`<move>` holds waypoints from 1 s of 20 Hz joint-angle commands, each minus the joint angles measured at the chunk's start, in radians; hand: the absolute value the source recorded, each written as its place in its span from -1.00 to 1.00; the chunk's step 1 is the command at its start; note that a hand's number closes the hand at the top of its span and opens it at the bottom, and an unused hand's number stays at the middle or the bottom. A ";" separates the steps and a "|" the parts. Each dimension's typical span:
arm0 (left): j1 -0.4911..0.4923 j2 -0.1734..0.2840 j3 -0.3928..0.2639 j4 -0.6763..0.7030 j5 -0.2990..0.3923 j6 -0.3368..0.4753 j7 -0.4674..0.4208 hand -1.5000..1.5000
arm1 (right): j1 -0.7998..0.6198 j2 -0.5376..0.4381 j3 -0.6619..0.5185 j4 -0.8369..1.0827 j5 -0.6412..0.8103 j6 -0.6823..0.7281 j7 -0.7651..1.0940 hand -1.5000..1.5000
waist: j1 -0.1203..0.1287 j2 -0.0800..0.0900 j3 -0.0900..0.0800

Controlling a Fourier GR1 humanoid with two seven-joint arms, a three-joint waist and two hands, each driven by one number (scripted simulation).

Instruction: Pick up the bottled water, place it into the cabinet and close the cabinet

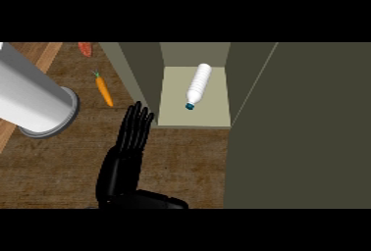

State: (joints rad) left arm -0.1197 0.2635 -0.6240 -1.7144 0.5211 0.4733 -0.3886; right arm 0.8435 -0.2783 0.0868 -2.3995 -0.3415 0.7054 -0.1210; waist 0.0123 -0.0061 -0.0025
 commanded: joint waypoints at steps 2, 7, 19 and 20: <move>0.098 0.046 0.017 -0.073 0.006 -0.018 -0.031 -1.00 | 0.007 0.002 0.158 -0.243 0.136 -0.038 0.137 1.00 | -0.003 0.001 -0.002; 0.191 0.116 0.041 -0.160 0.023 -0.040 -0.039 -1.00 | -0.033 0.022 0.268 -0.259 0.199 -0.070 0.166 1.00 | -0.002 -0.005 -0.003; 0.328 0.223 0.171 -0.243 0.115 -0.145 -0.086 -1.00 | -0.257 0.155 0.665 -0.187 0.490 -0.187 0.324 1.00 | 0.010 -0.008 -0.006; 0.315 0.190 0.147 -0.215 0.095 -0.124 -0.091 -1.00 | -0.280 0.160 0.696 -0.196 0.520 -0.200 0.377 1.00 | 0.001 -0.004 -0.006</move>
State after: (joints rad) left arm 0.1729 0.4550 -0.4875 -1.9303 0.6099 0.3573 -0.4659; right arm 0.6331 -0.1668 0.5656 -2.4752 0.0082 0.5267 0.1511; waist 0.0144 -0.0131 -0.0080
